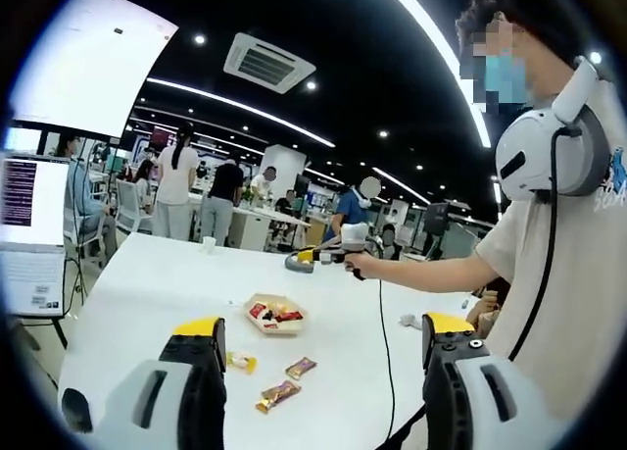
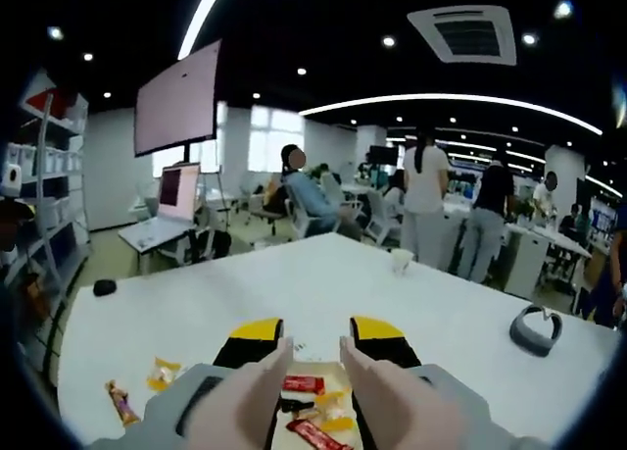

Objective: Place the target food into the container with the food tongs after gripping and lifting it, then release it inside without dropping or visibly crushing the food.

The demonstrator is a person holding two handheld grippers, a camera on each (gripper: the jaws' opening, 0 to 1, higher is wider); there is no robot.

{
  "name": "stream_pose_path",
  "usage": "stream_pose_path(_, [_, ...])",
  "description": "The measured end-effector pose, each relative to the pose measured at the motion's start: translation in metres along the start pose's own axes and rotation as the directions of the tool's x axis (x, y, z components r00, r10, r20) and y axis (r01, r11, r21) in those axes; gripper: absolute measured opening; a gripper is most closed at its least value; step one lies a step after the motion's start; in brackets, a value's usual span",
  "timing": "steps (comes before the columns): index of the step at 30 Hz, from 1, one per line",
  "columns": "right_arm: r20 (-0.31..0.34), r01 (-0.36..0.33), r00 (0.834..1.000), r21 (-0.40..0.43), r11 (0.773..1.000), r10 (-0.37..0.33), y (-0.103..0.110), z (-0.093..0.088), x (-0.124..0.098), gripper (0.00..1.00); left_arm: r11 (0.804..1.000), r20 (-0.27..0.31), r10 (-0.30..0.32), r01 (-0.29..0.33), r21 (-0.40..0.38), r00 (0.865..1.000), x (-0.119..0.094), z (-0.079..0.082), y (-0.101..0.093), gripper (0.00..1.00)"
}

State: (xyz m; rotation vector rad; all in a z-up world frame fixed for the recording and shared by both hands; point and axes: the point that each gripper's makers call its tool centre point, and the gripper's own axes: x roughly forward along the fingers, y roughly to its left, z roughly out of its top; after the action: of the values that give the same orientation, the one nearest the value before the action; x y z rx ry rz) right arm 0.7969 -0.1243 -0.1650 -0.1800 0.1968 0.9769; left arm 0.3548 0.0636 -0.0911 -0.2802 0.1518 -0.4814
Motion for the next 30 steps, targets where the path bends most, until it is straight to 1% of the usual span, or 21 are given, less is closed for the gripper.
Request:
stream_pose_path(4, [-0.005, 0.006, 1.0, 0.012, 1.0, -0.006, 0.001, 0.0, 0.001, 0.26, 1.0, 0.017, 0.026, -0.026, -0.005, 1.0, -0.014, 0.001, 0.004, 0.83])
stream_pose_path(7, [-0.008, 0.006, 1.0, 0.012, 1.0, -0.006, 0.005, -0.001, 0.001, 0.27, 0.999, 0.043, 0.04, -0.04, 0.001, 0.998, -0.025, 0.007, 0.006, 0.83])
stream_pose_path(9, [-0.008, 0.01, 1.0, 0.008, 1.0, -0.01, 0.007, 0.0, 0.0, 0.27, 0.999, 0.051, 0.044, -0.044, -0.001, 0.998, -0.028, 0.009, 0.007, 0.83])
stream_pose_path(10, [-0.005, 0.012, 1.0, 0.001, 1.0, -0.012, 0.009, 0.0, -0.001, 0.27, 0.999, 0.06, 0.048, -0.048, 0.003, 0.997, -0.032, 0.011, 0.008, 0.83])
stream_pose_path(15, [-0.006, 0.0, 1.0, -0.007, 1.0, 0.0, 0.023, -0.003, -0.004, 0.27, 0.999, 0.07, 0.053, -0.053, 0.005, 0.996, -0.039, 0.013, 0.009, 0.83])
stream_pose_path(18, [-0.005, -0.003, 1.0, -0.03, 1.0, 0.003, 0.028, -0.005, -0.004, 0.27, 0.998, 0.07, 0.057, -0.057, 0.002, 0.996, -0.04, 0.014, 0.009, 0.84])
stream_pose_path(20, [-0.032, -0.009, 0.999, -0.046, 0.999, 0.008, 0.03, -0.012, -0.005, 0.27, 0.999, 0.084, 0.046, -0.046, 0.005, 0.995, -0.039, 0.019, 0.006, 0.85])
stream_pose_path(21, [-0.045, -0.002, 0.999, -0.057, 0.998, -0.001, 0.027, -0.015, -0.008, 0.27, 0.999, 0.081, 0.035, -0.036, 0.012, 0.996, -0.037, 0.022, 0.004, 0.85])
stream_pose_path(24, [-0.025, 0.014, 1.0, -0.034, 0.999, -0.014, 0.022, -0.011, -0.017, 0.27, 0.999, 0.074, 0.024, -0.028, 0.045, 0.997, -0.031, 0.025, 0.003, 0.85])
stream_pose_path(26, [-0.006, 0.036, 0.999, -0.008, 0.999, -0.036, 0.016, -0.008, -0.024, 0.27, 0.997, 0.065, 0.046, -0.05, 0.062, 0.997, -0.025, 0.027, 0.006, 0.88])
stream_pose_path(28, [0.0, 0.04, 0.999, 0.009, 0.999, -0.04, 0.016, -0.008, -0.03, 0.27, 0.996, 0.062, 0.054, -0.058, 0.06, 0.997, -0.021, 0.029, 0.005, 0.91])
stream_pose_path(29, [0.001, 0.04, 0.999, 0.007, 0.999, -0.04, 0.016, -0.009, -0.032, 0.27, 0.997, 0.061, 0.052, -0.055, 0.06, 0.997, -0.019, 0.029, 0.003, 0.91])
stream_pose_path(30, [0.001, 0.036, 0.999, -0.002, 0.999, -0.036, 0.018, -0.01, -0.034, 0.28, 0.997, 0.06, 0.034, -0.038, 0.064, 0.998, -0.017, 0.029, 0.0, 0.91])
